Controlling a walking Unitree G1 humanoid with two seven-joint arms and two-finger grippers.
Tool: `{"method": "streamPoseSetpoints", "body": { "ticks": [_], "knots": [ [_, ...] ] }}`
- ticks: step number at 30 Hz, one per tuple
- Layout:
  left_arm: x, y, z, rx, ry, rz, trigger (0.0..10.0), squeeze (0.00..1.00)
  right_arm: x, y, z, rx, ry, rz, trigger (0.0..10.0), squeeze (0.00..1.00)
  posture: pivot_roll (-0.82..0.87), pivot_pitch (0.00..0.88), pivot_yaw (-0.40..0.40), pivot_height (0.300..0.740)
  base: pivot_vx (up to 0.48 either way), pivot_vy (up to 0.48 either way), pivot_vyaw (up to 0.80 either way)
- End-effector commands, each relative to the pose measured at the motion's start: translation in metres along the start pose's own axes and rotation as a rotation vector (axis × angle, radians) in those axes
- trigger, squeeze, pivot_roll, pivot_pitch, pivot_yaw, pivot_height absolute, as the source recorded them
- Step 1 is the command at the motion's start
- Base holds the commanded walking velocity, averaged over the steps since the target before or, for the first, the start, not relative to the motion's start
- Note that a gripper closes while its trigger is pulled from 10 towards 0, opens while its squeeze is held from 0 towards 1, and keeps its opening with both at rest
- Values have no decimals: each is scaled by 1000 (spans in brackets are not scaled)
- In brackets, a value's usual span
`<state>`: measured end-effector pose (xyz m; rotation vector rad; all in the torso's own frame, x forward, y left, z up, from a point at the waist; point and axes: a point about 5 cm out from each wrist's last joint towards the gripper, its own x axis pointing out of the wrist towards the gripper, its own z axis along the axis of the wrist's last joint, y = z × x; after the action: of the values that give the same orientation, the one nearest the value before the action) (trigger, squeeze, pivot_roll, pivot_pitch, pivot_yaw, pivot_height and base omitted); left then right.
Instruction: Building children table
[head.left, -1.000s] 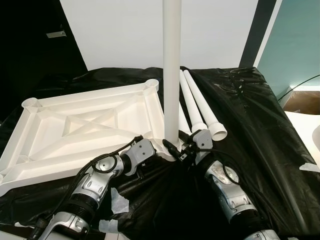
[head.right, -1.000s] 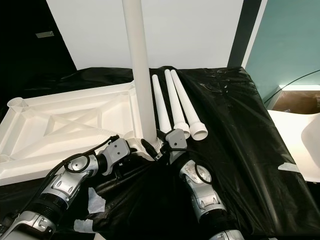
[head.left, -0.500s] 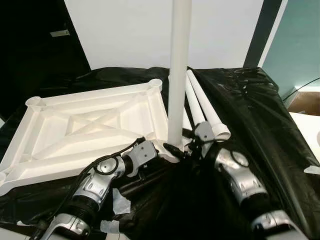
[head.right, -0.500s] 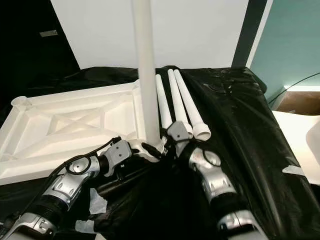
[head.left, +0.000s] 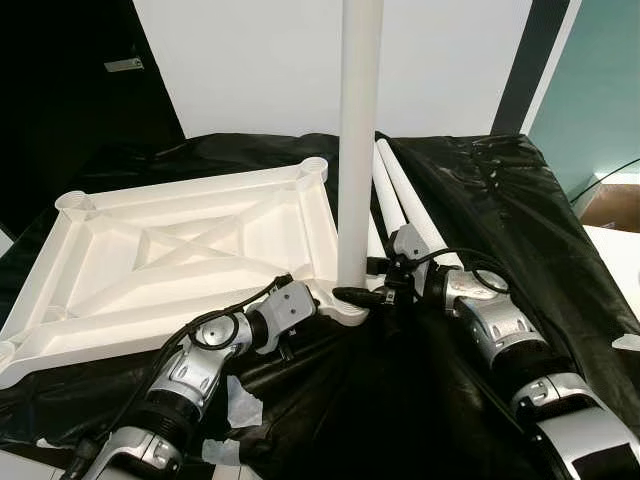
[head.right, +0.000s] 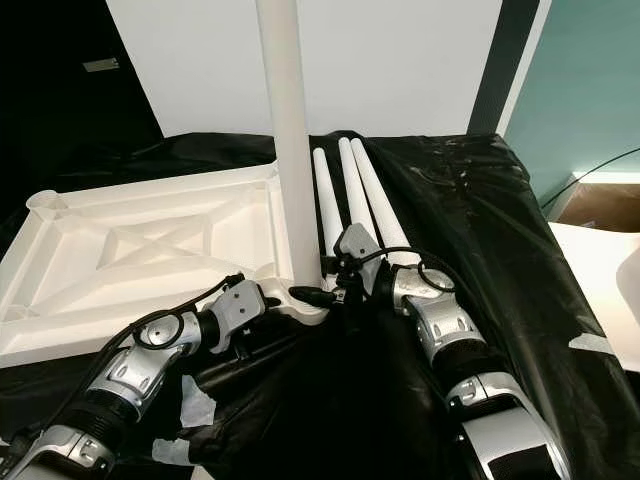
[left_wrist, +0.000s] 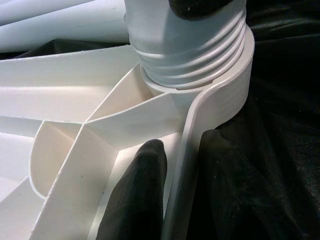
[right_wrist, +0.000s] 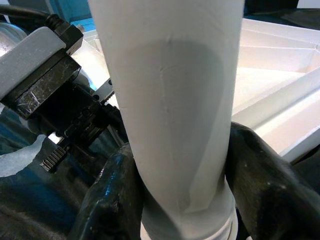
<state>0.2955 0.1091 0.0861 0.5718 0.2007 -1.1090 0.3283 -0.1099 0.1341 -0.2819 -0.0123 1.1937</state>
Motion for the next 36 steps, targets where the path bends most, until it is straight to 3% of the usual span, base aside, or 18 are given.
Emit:
{"method": "streamPoseSetpoints", "body": {
  "ticks": [1,3,4,5,6,7,9,16,19,20,21,22,23,26,27,28,36],
  "knots": [
    [3,-25,-26,-68,98,-90,10000,0,0,3,-9,50,26,-15,0,0,79,0,21,740,0,0,0],
    [3,-25,-26,-68,98,-90,10000,0,0,3,-9,50,26,-15,0,0,79,0,21,740,0,0,0],
    [3,-25,-26,-69,97,-89,10000,0,6,7,-10,67,-18,-111,0,0,77,0,21,740,0,0,0],
    [3,-25,-26,-69,97,-89,10000,0,6,7,-10,67,-18,-111,0,0,77,0,21,740,0,0,0],
    [5,-25,-25,-69,92,-88,10000,0,12,13,-7,97,-150,-449,0,0,81,0,20,740,0,0,0],
    [5,-25,-25,-69,92,-88,10000,0,12,13,-7,97,-150,-449,0,0,81,0,20,740,0,0,0],
    [5,-25,-24,-68,90,-88,10000,0,11,24,-3,85,-219,-600,0,0,70,0,28,740,0,0,0],
    [5,-26,-24,-62,92,-103,10000,0,6,25,-3,59,-224,-684,0,0,60,0,35,740,0,0,0],
    [6,-27,-24,-60,91,-107,10000,0,6,27,-4,38,-209,-657,0,0,56,0,34,740,0,0,0],
    [6,-27,-24,-60,91,-108,10000,0,8,29,-4,30,-202,-632,2980,0,56,0,34,740,0,0,0],
    [6,-27,-24,-60,91,-108,10000,0,8,29,-4,30,-202,-632,2980,0,56,0,34,740,0,0,0],
    [6,-27,-24,-60,90,-108,10000,0,10,32,-4,20,-193,-607,10000,0,57,0,30,740,0,0,0],
    [7,-27,-24,-61,89,-107,10000,0,12,35,-4,39,-191,-557,10000,1000,58,0,28,740,0,0,0],
    [8,-27,-24,-64,87,-105,10000,0,15,37,-4,47,-182,-473,10000,1000,56,0,26,740,0,0,0],
    [8,-28,-24,-65,87,-106,10000,0,15,36,-3,51,-182,-429,10000,306,55,0,25,740,0,0,0],
    [9,-28,-24,-66,88,-107,10000,0,13,32,-1,40,-178,-379,10000,0,54,0,25,740,0,0,0],
    [9,-28,-24,-65,90,-109,10000,0,4,12,-1,-40,-93,-205,10000,0,55,0,28,740,0,0,0]
  ]
}}
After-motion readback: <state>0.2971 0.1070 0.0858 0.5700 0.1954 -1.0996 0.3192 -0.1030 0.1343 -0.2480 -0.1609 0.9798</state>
